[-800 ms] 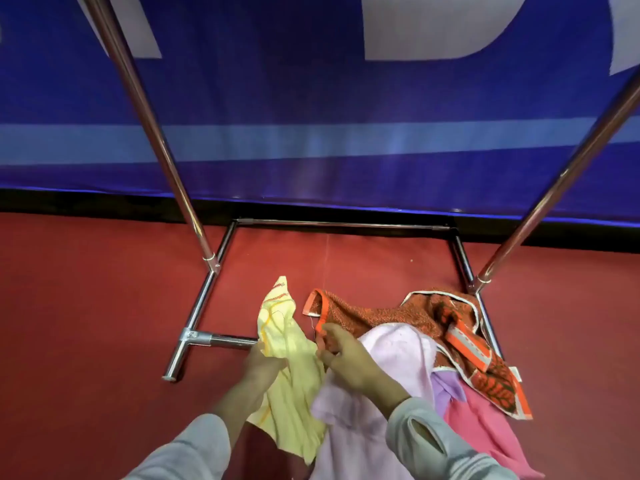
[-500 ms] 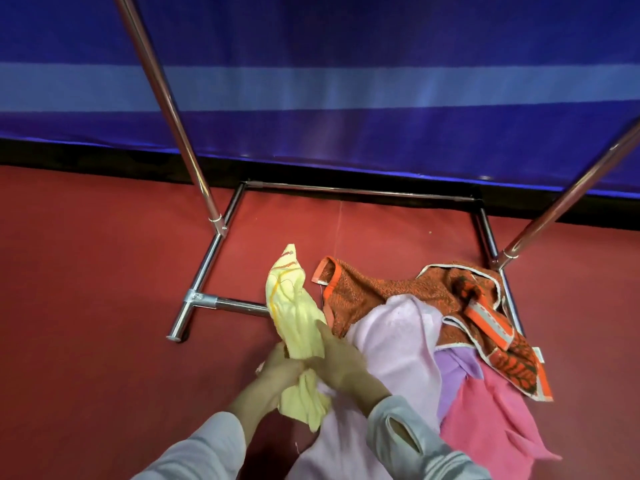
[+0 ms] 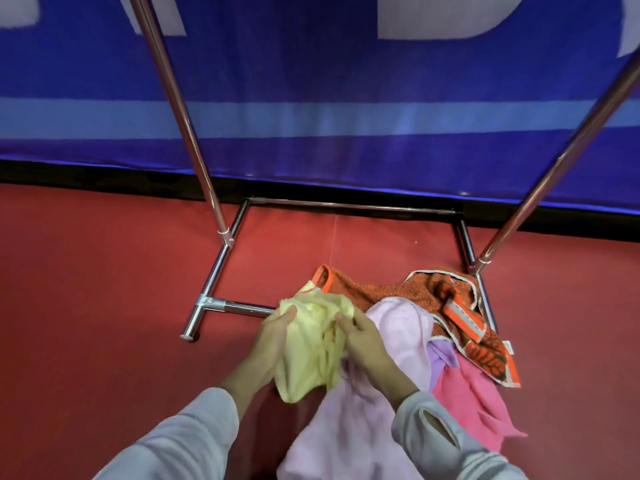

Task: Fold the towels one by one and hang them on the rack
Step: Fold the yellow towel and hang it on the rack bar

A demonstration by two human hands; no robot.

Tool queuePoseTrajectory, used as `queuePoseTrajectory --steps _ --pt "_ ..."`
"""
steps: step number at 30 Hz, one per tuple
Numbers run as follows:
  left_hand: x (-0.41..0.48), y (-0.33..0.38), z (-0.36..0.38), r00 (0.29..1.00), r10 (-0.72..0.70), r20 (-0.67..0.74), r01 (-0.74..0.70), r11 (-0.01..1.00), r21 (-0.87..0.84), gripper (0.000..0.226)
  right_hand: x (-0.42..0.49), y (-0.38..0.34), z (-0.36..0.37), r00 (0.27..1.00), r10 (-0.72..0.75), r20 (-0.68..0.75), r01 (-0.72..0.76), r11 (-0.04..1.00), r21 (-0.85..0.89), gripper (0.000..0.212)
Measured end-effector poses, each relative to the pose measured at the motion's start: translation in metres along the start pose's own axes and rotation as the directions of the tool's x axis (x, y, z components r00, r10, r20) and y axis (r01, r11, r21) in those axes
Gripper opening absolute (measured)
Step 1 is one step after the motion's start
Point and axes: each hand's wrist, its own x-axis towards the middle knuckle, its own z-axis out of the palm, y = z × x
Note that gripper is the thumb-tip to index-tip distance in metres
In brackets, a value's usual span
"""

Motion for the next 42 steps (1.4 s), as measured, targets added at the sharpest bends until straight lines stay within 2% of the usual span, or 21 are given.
queuePoseTrajectory --steps 3,5,10,12,14,16,18,20,22,24,25,27,29,30,33,37,38,40,42 --pt "-0.031 0.043 0.015 0.995 0.098 0.0 -0.098 0.995 -0.001 0.028 -0.03 -0.06 -0.015 0.994 -0.107 -0.037 0.112 0.98 0.165 0.027" --pt "-0.056 0.074 0.029 0.979 0.203 0.034 -0.203 0.979 0.012 0.035 -0.048 -0.096 -0.027 0.98 -0.161 -0.117 0.183 0.961 0.21 0.028" --pt "-0.128 0.144 0.063 0.879 0.449 0.162 -0.445 0.893 -0.063 0.025 -0.088 -0.178 -0.049 0.925 -0.297 -0.238 0.361 0.882 0.302 0.034" --pt "-0.158 0.168 0.071 0.836 0.495 0.235 -0.488 0.868 -0.092 0.021 -0.104 -0.212 -0.056 0.912 -0.335 -0.236 0.401 0.845 0.353 0.036" --pt "-0.181 0.188 0.072 0.84 0.486 0.241 -0.483 0.872 -0.074 0.019 -0.121 -0.245 -0.062 0.907 -0.366 -0.21 0.42 0.832 0.364 0.033" --pt "-0.195 0.202 0.071 0.874 0.432 0.223 -0.457 0.886 0.075 0.018 -0.135 -0.273 -0.068 0.9 -0.39 -0.195 0.435 0.842 0.32 0.029" --pt "-0.206 0.213 0.073 0.9 0.372 0.228 -0.429 0.848 0.311 0.019 -0.149 -0.297 -0.075 0.878 -0.447 -0.172 0.478 0.842 0.251 0.021" --pt "-0.223 0.223 0.08 0.89 0.395 0.228 -0.455 0.802 0.387 0.018 -0.163 -0.316 -0.079 0.851 -0.515 -0.104 0.525 0.834 0.168 0.012" --pt "-0.242 0.241 0.088 0.837 0.494 0.236 -0.548 0.77 0.328 0.038 -0.178 -0.331 -0.084 0.837 -0.546 -0.041 0.546 0.827 0.13 0.017" --pt "-0.262 0.261 0.093 0.716 0.615 0.33 -0.697 0.66 0.279 0.058 -0.193 -0.345 -0.089 0.826 -0.564 0.017 0.557 0.82 0.136 0.022" --pt "-0.268 0.268 0.095 0.669 0.63 0.396 -0.74 0.613 0.275 0.059 -0.201 -0.35 -0.092 0.817 -0.575 0.048 0.564 0.813 0.142 0.023" --pt "-0.28 0.278 0.095 0.605 0.59 0.535 -0.787 0.547 0.286 0.048 -0.214 -0.359 -0.099 0.801 -0.592 0.089 0.578 0.803 0.142 0.023" --pt "-0.287 0.284 0.091 0.594 0.53 0.605 -0.793 0.514 0.328 0.026 -0.222 -0.367 -0.105 0.793 -0.604 0.082 0.596 0.796 0.109 0.019" --pt "-0.288 0.287 0.088 0.603 0.527 0.599 -0.788 0.511 0.343 0.015 -0.225 -0.372 -0.108 0.787 -0.615 0.051 0.611 0.788 0.076 0.017" --pt "-0.29 0.296 0.074 0.71 0.542 0.449 -0.701 0.6 0.386 0.034 -0.229 -0.383 -0.118 0.771 -0.629 -0.101 0.633 0.774 0.003 0.016" --pt "-0.287 0.3 0.055 0.784 0.488 0.382 -0.61 0.718 0.334 0.027 -0.235 -0.392 -0.121 0.745 -0.62 -0.247 0.642 0.766 0.015 0.019" --pt "-0.289 0.301 0.053 0.788 0.492 0.37 -0.595 0.763 0.254 0.029 -0.237 -0.393 -0.119 0.74 -0.618 -0.266 0.645 0.764 0.018 0.019" --pt "-0.293 0.302 0.055 0.79 0.474 0.388 -0.498 0.866 -0.044 0.029 -0.238 -0.392 -0.115 0.74 -0.613 -0.277 0.643 0.766 0.023 0.019" --pt "-0.306 0.3 0.064 0.763 0.479 0.434 -0.373 0.875 -0.308 0.021 -0.238 -0.388 -0.106 0.763 -0.597 -0.249 0.619 0.786 0.011 0.017"
